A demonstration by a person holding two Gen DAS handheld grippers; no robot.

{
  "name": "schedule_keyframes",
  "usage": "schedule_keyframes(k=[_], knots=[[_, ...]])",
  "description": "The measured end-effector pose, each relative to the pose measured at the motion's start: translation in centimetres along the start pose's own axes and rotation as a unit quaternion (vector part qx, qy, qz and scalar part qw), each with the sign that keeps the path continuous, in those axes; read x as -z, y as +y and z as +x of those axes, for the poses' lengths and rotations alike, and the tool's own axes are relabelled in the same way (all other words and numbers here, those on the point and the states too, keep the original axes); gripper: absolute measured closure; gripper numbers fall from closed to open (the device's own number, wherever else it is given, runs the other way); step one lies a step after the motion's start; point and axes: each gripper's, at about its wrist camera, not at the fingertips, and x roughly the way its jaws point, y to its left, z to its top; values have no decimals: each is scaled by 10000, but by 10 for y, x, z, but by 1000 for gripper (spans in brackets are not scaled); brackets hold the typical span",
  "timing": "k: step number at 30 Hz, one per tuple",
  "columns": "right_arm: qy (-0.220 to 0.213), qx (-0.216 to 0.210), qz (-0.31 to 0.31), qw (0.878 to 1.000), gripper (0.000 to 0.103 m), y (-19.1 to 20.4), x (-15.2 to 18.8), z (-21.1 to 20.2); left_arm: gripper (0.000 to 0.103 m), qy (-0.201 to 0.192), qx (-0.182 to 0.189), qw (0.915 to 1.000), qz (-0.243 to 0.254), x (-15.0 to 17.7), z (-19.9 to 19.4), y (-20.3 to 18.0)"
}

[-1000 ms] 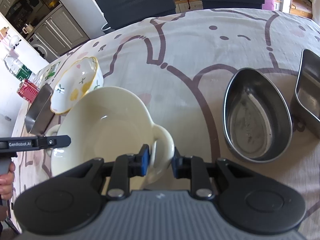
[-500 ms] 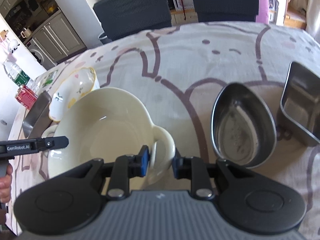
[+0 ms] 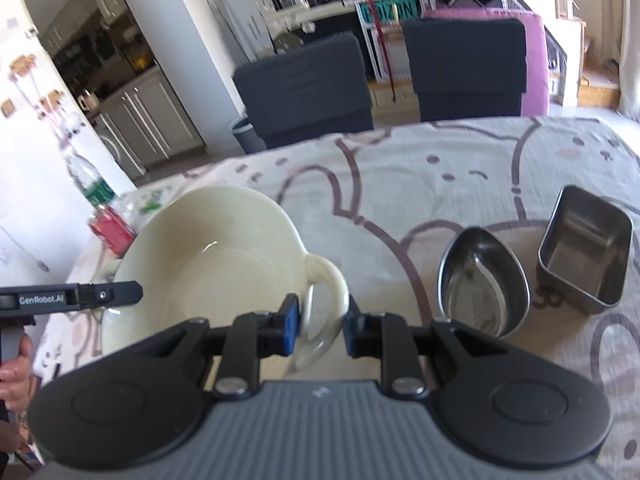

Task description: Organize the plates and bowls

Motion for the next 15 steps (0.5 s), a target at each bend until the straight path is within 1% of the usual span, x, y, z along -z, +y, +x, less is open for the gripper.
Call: schedule_keyframes(k=[6,10,15], knots=[[-251,-148,74,9995,78,14,12,-27,76,-111,24,9998,-140,18,-34,3],[-331,-215,159,9991,79,23,23,-40,76,-181,51,9996,-233,30,-51,10],[-362,-165,169,9991,79,33,47,-49,76,-217,38,9994,-251,51,-64,16]])
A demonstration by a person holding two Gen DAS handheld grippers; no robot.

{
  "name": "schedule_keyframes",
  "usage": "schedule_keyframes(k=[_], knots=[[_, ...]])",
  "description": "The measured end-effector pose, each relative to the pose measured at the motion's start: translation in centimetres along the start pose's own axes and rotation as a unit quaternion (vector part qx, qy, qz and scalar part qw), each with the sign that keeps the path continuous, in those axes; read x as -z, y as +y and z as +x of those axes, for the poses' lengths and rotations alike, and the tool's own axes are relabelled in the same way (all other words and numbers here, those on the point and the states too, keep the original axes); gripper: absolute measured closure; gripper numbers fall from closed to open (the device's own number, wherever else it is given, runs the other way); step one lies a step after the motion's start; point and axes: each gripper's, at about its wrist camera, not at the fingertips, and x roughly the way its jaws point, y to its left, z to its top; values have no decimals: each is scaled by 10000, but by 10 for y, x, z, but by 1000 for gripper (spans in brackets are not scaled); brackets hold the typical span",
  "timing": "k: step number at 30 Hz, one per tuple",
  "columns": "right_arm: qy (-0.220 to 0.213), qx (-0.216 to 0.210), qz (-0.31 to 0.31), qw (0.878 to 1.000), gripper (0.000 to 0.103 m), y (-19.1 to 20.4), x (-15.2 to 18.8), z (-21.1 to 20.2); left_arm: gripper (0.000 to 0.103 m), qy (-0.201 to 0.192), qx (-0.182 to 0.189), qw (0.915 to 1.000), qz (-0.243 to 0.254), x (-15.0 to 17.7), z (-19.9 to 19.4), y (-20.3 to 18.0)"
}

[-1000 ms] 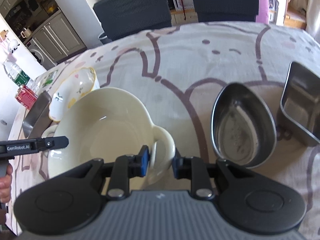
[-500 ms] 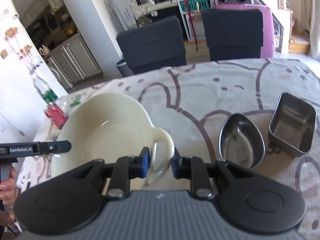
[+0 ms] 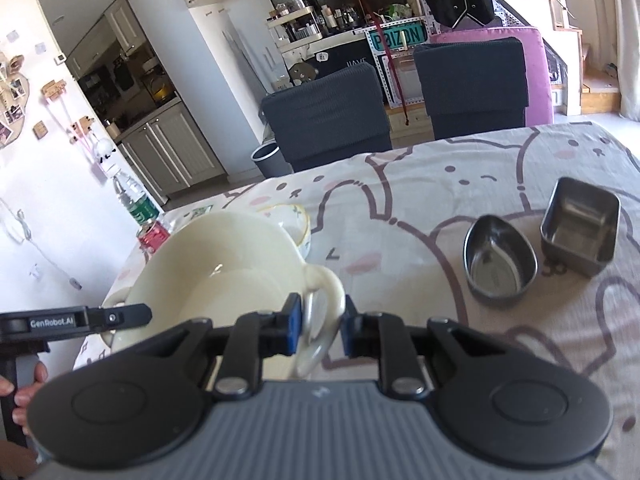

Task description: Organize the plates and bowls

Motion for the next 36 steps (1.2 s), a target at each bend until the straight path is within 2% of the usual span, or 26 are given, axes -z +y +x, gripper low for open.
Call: schedule_keyframes(k=[5,9,16,25,36], knots=[[130,73,78,9999,79,4,25,-3,76,120,5,9999,-68,24,-2,12],[298,146,191,9993,79,5,43,-3,76,265,15,9996,86,33,0,17],[639,265,136,9975,78,12,66,4,76,574,4,9983,53,48,8,33],[1007,378,60,9942,78,19,73,18,74,995,-32,9950,-117,57,25,47],[1134,437,-72,9926,78,26,71,30,72,1176,-79,9927,-242,62,34,58]])
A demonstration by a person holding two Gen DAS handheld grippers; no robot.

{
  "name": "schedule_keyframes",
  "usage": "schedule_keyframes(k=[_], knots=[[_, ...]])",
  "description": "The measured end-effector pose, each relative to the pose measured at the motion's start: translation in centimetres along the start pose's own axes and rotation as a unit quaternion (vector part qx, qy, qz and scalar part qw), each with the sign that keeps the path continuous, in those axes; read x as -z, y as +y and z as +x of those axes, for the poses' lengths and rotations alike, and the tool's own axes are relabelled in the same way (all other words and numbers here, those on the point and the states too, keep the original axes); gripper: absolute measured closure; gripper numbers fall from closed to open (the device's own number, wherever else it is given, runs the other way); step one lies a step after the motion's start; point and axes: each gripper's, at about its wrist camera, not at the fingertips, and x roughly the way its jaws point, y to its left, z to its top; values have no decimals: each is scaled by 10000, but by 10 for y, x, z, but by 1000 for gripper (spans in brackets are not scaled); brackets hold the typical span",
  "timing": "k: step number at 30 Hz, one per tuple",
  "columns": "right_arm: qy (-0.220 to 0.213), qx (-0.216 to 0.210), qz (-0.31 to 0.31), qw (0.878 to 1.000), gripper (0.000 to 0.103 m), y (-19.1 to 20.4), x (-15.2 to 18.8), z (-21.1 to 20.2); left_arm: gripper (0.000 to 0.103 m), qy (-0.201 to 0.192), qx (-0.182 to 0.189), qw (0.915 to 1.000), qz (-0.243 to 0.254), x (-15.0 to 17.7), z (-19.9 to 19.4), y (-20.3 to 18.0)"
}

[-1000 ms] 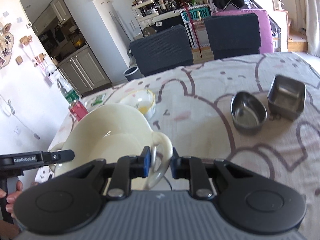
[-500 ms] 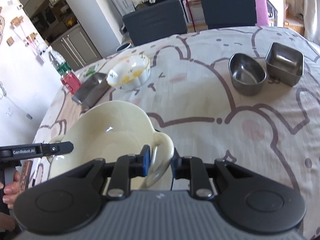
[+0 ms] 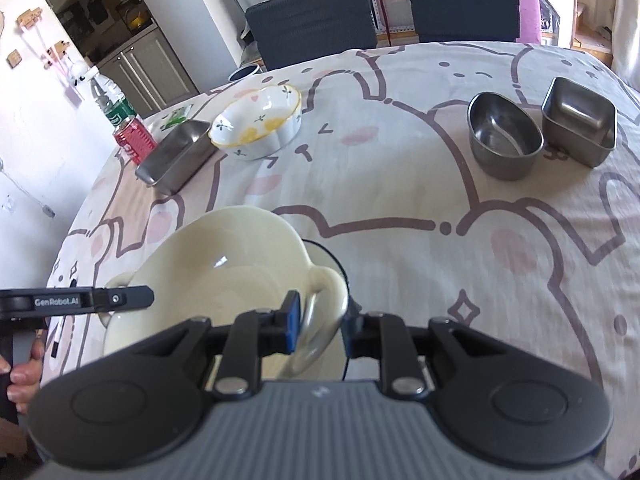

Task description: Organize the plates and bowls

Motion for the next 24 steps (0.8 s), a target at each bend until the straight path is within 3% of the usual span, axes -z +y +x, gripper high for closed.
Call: schedule_keyframes(k=[24], knots=[[466,220,-139,9986,76,7,2,20,70,267,-248,9993,87,3,15,1]])
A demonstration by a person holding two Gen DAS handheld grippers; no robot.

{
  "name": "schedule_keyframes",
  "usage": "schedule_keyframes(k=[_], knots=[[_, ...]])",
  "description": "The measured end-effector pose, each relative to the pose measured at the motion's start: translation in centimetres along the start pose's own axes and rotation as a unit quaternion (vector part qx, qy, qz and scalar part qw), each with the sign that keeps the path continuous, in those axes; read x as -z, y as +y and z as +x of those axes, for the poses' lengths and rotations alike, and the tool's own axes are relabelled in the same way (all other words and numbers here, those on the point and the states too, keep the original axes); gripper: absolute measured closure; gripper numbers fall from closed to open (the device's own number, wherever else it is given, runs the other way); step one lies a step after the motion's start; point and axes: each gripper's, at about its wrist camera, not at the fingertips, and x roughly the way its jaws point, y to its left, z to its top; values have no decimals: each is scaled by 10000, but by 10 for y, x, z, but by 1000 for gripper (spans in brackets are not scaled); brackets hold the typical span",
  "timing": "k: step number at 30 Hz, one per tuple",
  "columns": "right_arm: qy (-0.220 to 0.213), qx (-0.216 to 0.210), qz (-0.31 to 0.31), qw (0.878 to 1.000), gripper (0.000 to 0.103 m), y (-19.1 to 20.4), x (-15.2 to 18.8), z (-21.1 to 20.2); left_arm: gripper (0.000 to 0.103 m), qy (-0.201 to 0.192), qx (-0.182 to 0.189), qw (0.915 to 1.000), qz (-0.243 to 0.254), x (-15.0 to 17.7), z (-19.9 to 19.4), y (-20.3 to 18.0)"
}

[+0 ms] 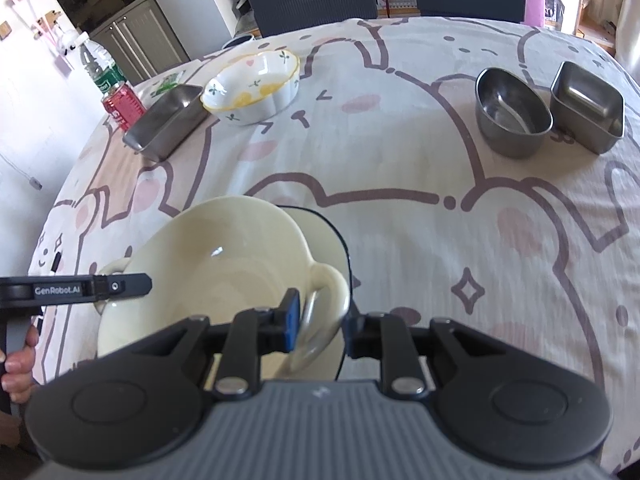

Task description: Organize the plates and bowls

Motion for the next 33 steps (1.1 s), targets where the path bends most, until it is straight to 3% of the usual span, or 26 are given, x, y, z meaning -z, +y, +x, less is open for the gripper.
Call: schedule_keyframes(k=[33], knots=[[211,252,-37,9995,72,1,-2,15,69,-35,-281,9989,367,-2,4,-14]])
